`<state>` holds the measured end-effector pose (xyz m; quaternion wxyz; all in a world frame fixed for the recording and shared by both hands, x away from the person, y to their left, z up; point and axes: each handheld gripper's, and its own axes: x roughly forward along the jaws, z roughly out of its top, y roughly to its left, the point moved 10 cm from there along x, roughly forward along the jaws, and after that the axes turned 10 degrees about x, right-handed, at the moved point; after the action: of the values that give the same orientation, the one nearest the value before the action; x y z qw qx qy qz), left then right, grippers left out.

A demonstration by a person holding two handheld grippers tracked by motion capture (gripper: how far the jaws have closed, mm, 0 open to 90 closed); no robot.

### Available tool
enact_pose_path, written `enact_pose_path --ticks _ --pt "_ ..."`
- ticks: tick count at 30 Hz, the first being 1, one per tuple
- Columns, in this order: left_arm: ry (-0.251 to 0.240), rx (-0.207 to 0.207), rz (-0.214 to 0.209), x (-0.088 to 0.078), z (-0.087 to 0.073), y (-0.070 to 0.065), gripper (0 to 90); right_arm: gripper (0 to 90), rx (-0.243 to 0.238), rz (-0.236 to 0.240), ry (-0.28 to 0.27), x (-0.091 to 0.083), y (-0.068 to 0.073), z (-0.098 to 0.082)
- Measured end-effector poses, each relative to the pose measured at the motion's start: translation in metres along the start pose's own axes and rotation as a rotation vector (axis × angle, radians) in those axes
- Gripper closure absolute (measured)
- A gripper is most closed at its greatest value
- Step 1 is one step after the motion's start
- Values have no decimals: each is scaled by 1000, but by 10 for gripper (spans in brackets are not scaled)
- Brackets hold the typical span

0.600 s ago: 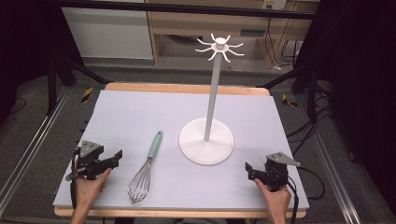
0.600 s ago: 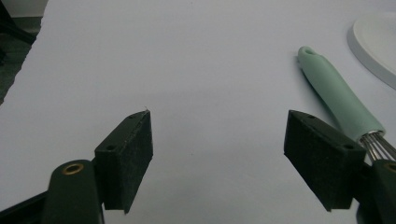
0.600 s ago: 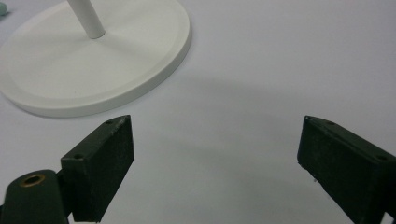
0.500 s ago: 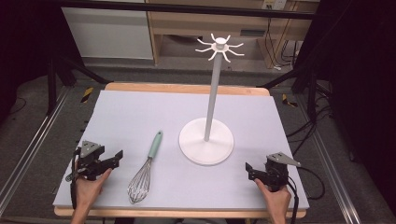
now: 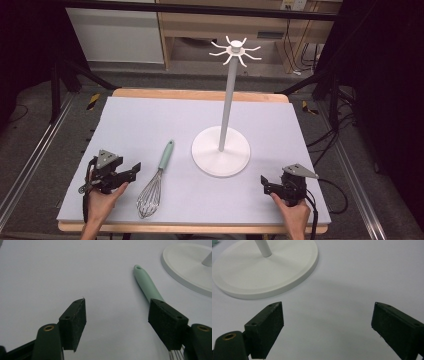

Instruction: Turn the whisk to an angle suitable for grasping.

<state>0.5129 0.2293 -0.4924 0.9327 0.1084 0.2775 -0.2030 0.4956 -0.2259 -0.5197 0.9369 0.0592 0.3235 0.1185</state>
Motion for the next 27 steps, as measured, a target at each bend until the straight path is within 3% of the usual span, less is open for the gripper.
enact_pose_path --ticks 14,27 --pt "6 -4 -47 2 20 -15 320 113 4 6 -4 -1 3 -3" --pt "23 48 -74 7 41 -22 310 113 -2 -1 2 1 1 -3"
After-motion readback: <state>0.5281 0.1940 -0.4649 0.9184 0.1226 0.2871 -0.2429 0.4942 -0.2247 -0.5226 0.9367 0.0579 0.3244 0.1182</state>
